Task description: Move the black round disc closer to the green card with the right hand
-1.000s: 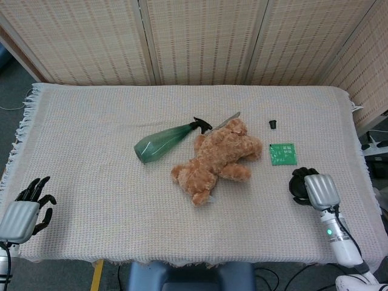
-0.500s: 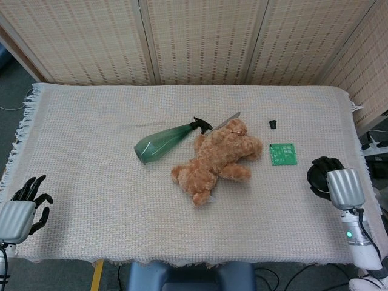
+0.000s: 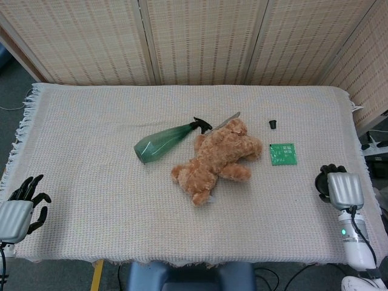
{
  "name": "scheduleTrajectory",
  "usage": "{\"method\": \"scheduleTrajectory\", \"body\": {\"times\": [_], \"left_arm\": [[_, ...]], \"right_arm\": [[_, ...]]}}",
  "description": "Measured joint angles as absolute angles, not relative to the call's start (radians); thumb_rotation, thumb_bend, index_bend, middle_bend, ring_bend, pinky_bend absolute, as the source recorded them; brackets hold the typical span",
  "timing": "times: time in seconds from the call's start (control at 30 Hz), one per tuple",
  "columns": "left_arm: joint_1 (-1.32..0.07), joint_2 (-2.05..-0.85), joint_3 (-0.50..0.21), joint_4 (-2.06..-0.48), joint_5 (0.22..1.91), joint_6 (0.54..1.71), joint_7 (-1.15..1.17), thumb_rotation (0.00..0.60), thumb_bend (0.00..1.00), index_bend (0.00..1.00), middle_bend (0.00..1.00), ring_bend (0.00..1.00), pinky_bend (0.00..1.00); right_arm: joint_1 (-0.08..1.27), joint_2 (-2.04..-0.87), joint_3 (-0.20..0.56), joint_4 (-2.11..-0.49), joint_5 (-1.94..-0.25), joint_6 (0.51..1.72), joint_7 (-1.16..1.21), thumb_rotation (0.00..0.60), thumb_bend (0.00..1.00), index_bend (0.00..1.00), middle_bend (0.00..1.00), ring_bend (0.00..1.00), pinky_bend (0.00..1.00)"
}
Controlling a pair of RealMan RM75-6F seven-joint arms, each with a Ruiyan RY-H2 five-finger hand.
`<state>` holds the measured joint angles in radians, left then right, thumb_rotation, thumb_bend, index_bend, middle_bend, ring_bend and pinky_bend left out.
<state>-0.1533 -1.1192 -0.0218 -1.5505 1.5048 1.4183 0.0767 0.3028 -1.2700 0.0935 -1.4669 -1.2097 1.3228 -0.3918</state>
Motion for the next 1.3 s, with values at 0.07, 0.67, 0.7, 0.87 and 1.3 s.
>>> {"method": "scheduleTrajectory", "body": {"times": [0.07, 0.67, 0.7, 0.87, 1.3], "left_arm": [[-0.154, -1.118, -0.021, -1.553, 1.504, 1.415, 0.079, 0.600, 0.53, 0.47, 0.03, 0.04, 0.24], [-0.156, -1.115, -0.018, -1.561, 1.500, 1.403, 0.090, 0.600, 0.53, 0.47, 0.03, 0.04, 0.24], [-0.156, -1.115, -0.018, -1.561, 1.500, 1.402, 0.091, 0.600, 0.53, 0.47, 0.03, 0.04, 0.24], [-0.158, -1.115, -0.017, -1.563, 1.495, 1.394, 0.101, 0.600, 0.53, 0.47, 0.03, 0.04, 0.24], [-0.163, -1.114, -0.014, -1.569, 1.485, 1.374, 0.121, 0.600, 0.53, 0.47, 0.03, 0.04, 0.24]], "right_arm": [[0.303, -1.283, 0.085, -1.429, -1.315, 1.362, -0.239, 0.600, 0.19, 0.65, 0.57, 0.70, 0.81], [0.298, -1.256, 0.041, -1.403, -1.487, 1.309, 0.065, 0.600, 0.19, 0.65, 0.57, 0.70, 0.82], [0.302, -1.245, 0.042, -1.426, -1.451, 1.265, 0.007, 0.600, 0.19, 0.65, 0.57, 0.70, 0.82], [0.334, -1.219, 0.054, -1.486, -1.294, 1.103, -0.131, 0.600, 0.19, 0.65, 0.57, 0.70, 0.82], [0.464, -1.241, 0.119, -1.512, -1.034, 0.902, -0.289, 0.600, 0.20, 0.65, 0.57, 0.70, 0.82]]}}
